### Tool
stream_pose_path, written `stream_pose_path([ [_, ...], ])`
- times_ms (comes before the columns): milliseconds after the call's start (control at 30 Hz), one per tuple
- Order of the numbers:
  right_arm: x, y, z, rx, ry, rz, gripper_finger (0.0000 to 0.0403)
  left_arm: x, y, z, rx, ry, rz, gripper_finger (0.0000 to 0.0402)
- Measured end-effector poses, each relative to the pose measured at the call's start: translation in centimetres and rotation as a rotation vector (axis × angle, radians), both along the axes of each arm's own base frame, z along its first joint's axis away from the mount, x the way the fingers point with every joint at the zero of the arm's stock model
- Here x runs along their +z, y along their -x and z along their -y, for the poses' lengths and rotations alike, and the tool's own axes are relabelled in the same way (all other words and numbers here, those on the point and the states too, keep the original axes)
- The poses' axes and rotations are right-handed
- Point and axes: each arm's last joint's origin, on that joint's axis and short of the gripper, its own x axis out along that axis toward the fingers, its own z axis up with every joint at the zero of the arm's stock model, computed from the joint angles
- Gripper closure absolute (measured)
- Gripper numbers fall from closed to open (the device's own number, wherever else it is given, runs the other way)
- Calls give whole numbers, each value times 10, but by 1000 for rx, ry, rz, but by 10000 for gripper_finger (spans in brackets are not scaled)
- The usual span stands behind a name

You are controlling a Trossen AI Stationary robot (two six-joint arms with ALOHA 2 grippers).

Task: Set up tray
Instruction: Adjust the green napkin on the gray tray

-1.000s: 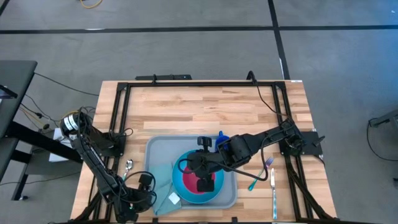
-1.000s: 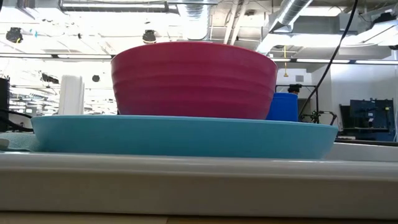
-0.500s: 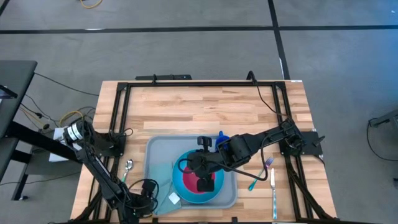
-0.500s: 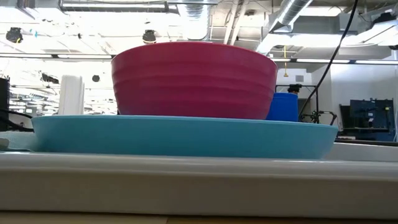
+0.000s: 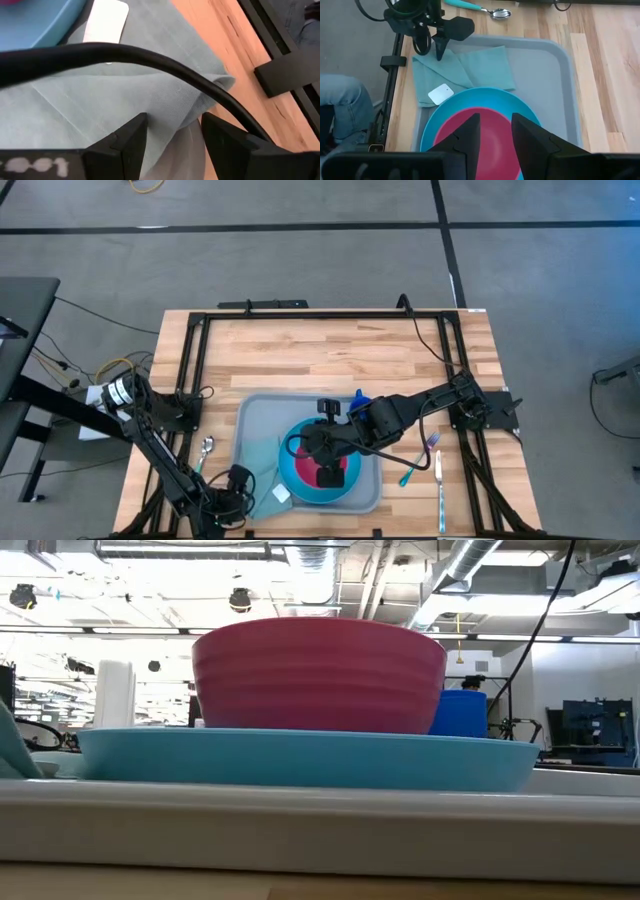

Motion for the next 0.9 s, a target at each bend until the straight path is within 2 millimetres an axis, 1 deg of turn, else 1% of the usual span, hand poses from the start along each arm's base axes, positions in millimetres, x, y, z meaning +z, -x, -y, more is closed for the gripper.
stream_pose_path([
  [133,0,0,0,0,0,0,301,-1,2,-2,-4,-16,-26,223],
  [433,0,0,0,0,0,0,301,-1,3,-1,-23,7,-75,223],
  [533,0,0,0,1,0,0,301,6,1,1,-22,-23,-94,223],
  [733,0,0,0,0,0,0,301,32,-3,3,9,-154,-76,223],
  [800,0,0,0,0,0,0,301,35,-4,3,18,-171,-67,223],
  [900,0,0,0,0,0,0,301,34,-5,1,45,-149,-76,223],
])
